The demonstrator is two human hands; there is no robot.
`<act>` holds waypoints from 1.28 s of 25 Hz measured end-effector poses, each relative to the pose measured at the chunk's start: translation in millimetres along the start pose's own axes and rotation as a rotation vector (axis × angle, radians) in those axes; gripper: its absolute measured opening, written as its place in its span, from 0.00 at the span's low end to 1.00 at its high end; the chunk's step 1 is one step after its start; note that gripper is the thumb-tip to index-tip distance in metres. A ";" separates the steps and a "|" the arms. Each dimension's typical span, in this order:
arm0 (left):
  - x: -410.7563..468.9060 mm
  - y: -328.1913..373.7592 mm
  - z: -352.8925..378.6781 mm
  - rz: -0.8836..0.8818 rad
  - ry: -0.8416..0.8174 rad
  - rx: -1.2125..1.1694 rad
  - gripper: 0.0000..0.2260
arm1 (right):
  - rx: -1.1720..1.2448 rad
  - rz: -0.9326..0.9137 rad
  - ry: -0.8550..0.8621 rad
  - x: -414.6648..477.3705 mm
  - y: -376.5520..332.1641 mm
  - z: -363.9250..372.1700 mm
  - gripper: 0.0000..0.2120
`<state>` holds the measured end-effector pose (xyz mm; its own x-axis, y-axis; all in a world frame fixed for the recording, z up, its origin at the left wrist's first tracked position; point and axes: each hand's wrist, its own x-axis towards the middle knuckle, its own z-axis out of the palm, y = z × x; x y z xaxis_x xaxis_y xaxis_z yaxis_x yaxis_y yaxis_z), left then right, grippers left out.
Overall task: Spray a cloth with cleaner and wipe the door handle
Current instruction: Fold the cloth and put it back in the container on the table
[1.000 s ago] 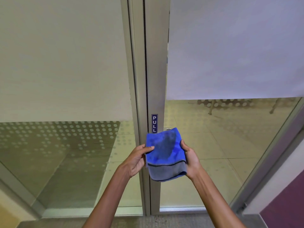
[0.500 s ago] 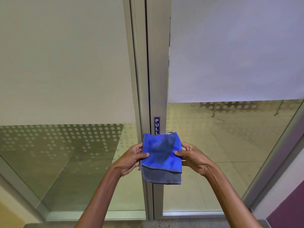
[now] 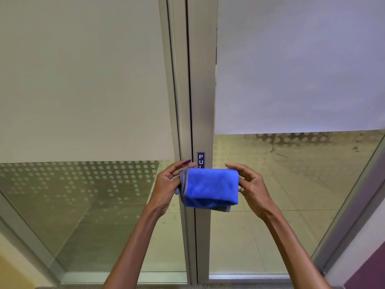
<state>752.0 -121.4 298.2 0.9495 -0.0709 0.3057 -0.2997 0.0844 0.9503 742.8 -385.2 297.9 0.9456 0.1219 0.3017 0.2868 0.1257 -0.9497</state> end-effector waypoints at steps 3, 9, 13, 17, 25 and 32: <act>-2.0 -4.3 -3.3 -0.044 0.068 0.035 0.17 | -0.063 -0.030 0.013 -1.3 -1.6 1.9 0.12; -4.6 -1.4 -14.0 -0.062 -0.003 0.150 0.20 | -0.088 -0.096 -0.015 -3.0 -8.8 -1.0 0.20; -3.4 -0.6 -13.1 -0.107 -0.106 0.025 0.14 | -0.083 -0.103 -0.002 1.7 1.2 0.1 0.23; -2.5 -14.1 2.8 -0.287 0.058 -0.028 0.11 | 0.006 0.014 0.166 7.4 11.8 14.3 0.18; -6.2 -25.9 -0.9 -0.663 0.153 -0.372 0.17 | 0.029 0.222 0.149 10.6 34.2 27.3 0.20; -6.4 -39.7 -11.4 -0.688 0.027 -0.243 0.19 | 0.053 0.302 0.208 4.3 48.1 39.3 0.12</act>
<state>758.8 -113.0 257.9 0.9183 -0.1629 -0.3609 0.3922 0.2482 0.8858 754.6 -339.9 256.9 0.9990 -0.0412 -0.0199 -0.0128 0.1665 -0.9860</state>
